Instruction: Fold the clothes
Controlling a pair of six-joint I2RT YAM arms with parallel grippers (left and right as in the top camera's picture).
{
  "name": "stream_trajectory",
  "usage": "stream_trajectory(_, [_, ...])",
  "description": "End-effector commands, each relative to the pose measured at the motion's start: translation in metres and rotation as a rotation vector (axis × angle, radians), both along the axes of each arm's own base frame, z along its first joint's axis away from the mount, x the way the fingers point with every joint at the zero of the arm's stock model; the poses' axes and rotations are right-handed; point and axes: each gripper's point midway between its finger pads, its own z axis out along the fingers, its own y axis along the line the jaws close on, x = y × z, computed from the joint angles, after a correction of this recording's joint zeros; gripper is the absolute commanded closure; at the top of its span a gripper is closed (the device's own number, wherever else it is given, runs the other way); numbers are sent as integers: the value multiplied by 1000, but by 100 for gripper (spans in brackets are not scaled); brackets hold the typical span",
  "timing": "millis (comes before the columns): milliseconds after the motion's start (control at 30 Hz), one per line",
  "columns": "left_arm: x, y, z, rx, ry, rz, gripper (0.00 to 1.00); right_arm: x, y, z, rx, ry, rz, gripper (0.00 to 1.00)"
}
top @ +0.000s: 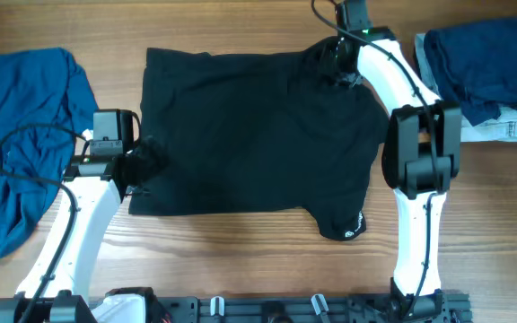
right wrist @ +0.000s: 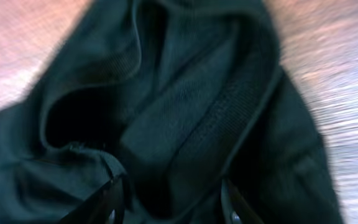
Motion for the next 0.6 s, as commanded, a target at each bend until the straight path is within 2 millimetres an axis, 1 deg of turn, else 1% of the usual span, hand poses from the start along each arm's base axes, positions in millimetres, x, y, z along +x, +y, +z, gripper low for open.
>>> stream_trajectory(0, [1,4,0,14,1,1,12,-6,11,-21,64,53,13,49])
stream_trajectory(33, [1,4,0,14,1,1,12,-5,11,-24,63,49,13,50])
stream_trajectory(67, [1,4,0,14,1,1,12,-2,11,-24,62,36,13,57])
stream_trajectory(100, [1,4,0,14,1,1,12,2,10,-23,55,20,9,74])
stream_trajectory(133, [1,4,0,14,1,1,12,6,9,-21,52,2,8,89])
stream_trajectory(167, [1,4,0,14,1,1,12,11,9,-19,53,-21,7,96])
stream_trajectory(267, [1,4,0,14,1,1,12,21,8,-11,55,-66,7,96])
stream_trajectory(333, [1,4,0,14,0,1,12,30,4,3,54,-112,16,96])
stream_trajectory(500, [1,4,0,14,-2,1,12,61,-10,68,24,-316,33,96])
stream_trajectory(567, [1,4,0,14,-3,1,12,71,-17,75,-10,-369,5,96])
